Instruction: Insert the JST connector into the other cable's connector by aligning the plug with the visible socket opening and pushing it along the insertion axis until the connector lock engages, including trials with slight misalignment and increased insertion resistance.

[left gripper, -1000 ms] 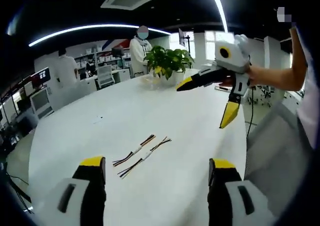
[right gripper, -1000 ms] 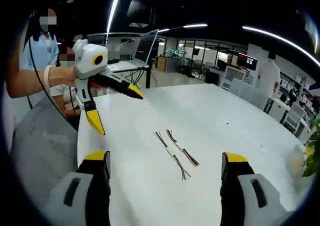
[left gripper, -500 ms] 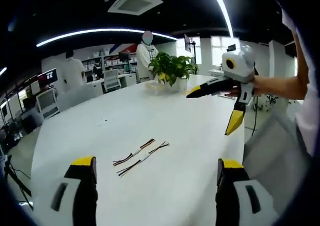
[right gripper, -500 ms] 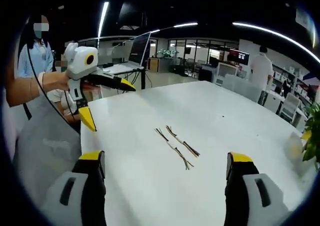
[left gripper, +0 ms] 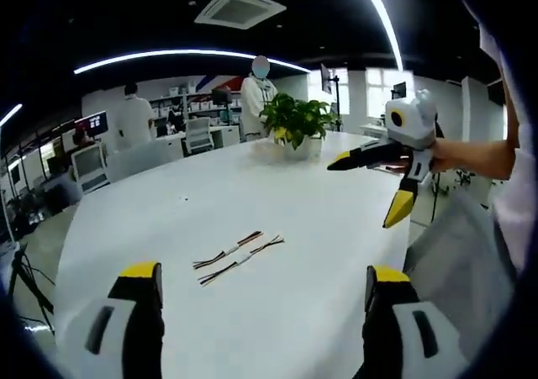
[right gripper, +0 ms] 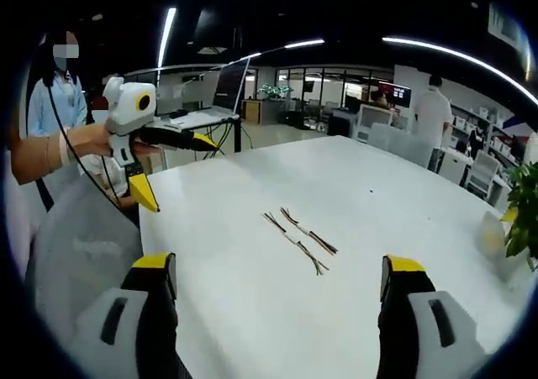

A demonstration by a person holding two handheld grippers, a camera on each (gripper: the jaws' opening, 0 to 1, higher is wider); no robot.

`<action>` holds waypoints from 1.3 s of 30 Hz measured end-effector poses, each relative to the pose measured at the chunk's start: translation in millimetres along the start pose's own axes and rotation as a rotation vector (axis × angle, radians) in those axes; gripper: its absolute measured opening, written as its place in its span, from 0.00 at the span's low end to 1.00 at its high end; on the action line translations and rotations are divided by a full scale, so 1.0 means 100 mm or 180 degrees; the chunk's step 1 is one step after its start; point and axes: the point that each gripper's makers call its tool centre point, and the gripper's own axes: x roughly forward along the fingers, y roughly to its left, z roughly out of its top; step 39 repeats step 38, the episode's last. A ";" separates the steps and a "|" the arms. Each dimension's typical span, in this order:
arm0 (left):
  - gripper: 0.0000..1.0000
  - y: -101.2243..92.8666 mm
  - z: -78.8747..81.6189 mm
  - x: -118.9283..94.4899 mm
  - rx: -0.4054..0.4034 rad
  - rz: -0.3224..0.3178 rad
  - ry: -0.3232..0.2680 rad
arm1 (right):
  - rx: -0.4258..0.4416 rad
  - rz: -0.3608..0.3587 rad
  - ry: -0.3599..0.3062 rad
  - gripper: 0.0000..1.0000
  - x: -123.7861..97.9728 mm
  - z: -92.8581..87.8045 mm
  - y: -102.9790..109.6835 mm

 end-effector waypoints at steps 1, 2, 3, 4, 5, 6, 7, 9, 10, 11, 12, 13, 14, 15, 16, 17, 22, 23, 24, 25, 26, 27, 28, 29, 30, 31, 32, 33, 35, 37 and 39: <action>0.99 0.00 -0.01 -0.01 -0.0014 0.0011 -0.0005 | 0.0010 -0.0006 -0.0001 1.00 -0.01 0.00 0.00; 0.99 0.00 -0.02 -0.02 -0.0040 0.0027 -0.0011 | 0.0019 -0.0016 0.0008 1.00 -0.02 -0.01 0.01; 0.99 0.00 -0.02 -0.03 -0.0043 0.0039 -0.0012 | 0.0026 -0.0027 0.0008 1.00 -0.02 -0.02 0.01; 0.99 0.00 -0.03 -0.04 -0.0054 0.0050 -0.0015 | 0.0039 -0.0038 0.0005 1.00 -0.03 -0.02 0.01; 0.99 0.01 -0.03 -0.04 -0.0076 0.0065 -0.0023 | 0.0081 -0.0064 -0.0008 1.00 -0.05 -0.03 0.01; 0.99 0.02 -0.04 -0.05 -0.0099 0.0083 -0.0021 | 0.0104 -0.0086 -0.0022 1.00 -0.06 -0.03 0.01; 0.99 0.02 -0.05 -0.06 -0.0113 0.0098 -0.0022 | 0.0137 -0.0119 -0.0038 1.00 -0.08 -0.04 0.00; 0.99 0.03 -0.06 -0.07 -0.0139 0.0121 -0.0024 | 0.0194 -0.0146 -0.0055 1.00 -0.09 -0.05 0.00; 0.99 0.03 -0.06 -0.07 -0.0145 0.0131 -0.0034 | 0.0210 -0.0154 -0.0059 1.00 -0.09 -0.06 0.00; 0.99 0.03 -0.06 -0.07 -0.0156 0.0132 -0.0034 | 0.0224 -0.0161 -0.0068 1.00 -0.09 -0.06 0.00; 0.99 0.03 -0.07 -0.07 -0.0165 0.0142 -0.0028 | 0.0218 -0.0171 -0.0073 1.00 -0.10 -0.06 0.00; 0.99 0.03 -0.08 -0.07 -0.0160 0.0152 -0.0020 | 0.0202 -0.0183 -0.0082 1.00 -0.10 -0.05 -0.01; 0.99 0.02 -0.08 -0.08 -0.0159 0.0142 -0.0018 | 0.0197 -0.0190 -0.0084 1.00 -0.10 -0.05 -0.01; 0.99 0.01 -0.08 -0.07 -0.0172 0.0133 -0.0007 | 0.0201 -0.0195 -0.0085 1.00 -0.10 -0.05 -0.01; 0.99 0.02 -0.09 -0.07 -0.0178 0.0139 -0.0003 | 0.0215 -0.0210 -0.0101 1.00 -0.11 -0.04 -0.02; 0.99 0.02 -0.08 -0.07 -0.0181 0.0153 -0.0017 | 0.0229 -0.0218 -0.0113 1.00 -0.11 -0.04 -0.02; 0.99 0.02 -0.08 -0.07 -0.0186 0.0147 -0.0009 | 0.0236 -0.0215 -0.0087 1.00 -0.09 -0.06 -0.02; 0.99 0.01 -0.08 -0.07 -0.0182 0.0144 0.0008 | 0.0227 -0.0220 -0.0083 1.00 -0.09 -0.06 -0.02; 0.98 0.01 -0.09 -0.07 -0.0177 0.0147 0.0013 | 0.0227 -0.0213 -0.0086 1.00 -0.08 -0.06 -0.02; 0.98 0.01 -0.09 -0.07 -0.0179 0.0143 0.0013 | 0.0239 -0.0208 -0.0092 1.00 -0.08 -0.05 -0.02; 0.97 0.00 -0.10 -0.07 -0.0189 0.0138 0.0022 | 0.0244 -0.0203 -0.0098 1.00 -0.08 -0.05 -0.02; 0.97 0.00 -0.11 -0.07 -0.0197 0.0139 0.0023 | 0.0242 -0.0199 -0.0097 1.00 -0.07 -0.04 -0.02; 0.97 0.00 -0.11 -0.06 -0.0202 0.0145 0.0025 | 0.0235 -0.0196 -0.0094 1.00 -0.06 -0.04 -0.03; 0.98 0.00 -0.11 -0.06 -0.0207 0.0149 0.0028 | 0.0231 -0.0195 -0.0090 1.00 -0.06 -0.04 -0.03; 0.98 0.01 -0.11 -0.06 -0.0223 0.0158 0.0029 | 0.0229 -0.0189 -0.0094 1.00 -0.06 -0.03 -0.03; 0.98 0.01 -0.11 -0.06 -0.0227 0.0160 0.0029 | 0.0235 -0.0182 -0.0094 1.00 -0.05 -0.03 -0.04; 0.98 0.02 -0.11 -0.06 -0.0224 0.0165 0.0026 | 0.0236 -0.0180 -0.0093 1.00 -0.05 -0.03 -0.04; 0.98 0.03 -0.11 -0.06 -0.0224 0.0170 0.0026 | 0.0238 -0.0178 -0.0095 1.00 -0.05 -0.02 -0.04; 0.98 0.04 -0.10 -0.05 -0.0222 0.0181 0.0025 | 0.0226 -0.0180 -0.0093 1.00 -0.05 -0.01 -0.05; 0.98 0.03 -0.09 -0.04 -0.0224 0.0165 0.0030 | 0.0216 -0.0178 -0.0090 1.00 -0.04 0.00 -0.06; 0.99 0.03 -0.09 -0.04 -0.0225 0.0159 0.0030 | 0.0216 -0.0176 -0.0090 1.00 -0.05 0.00 -0.06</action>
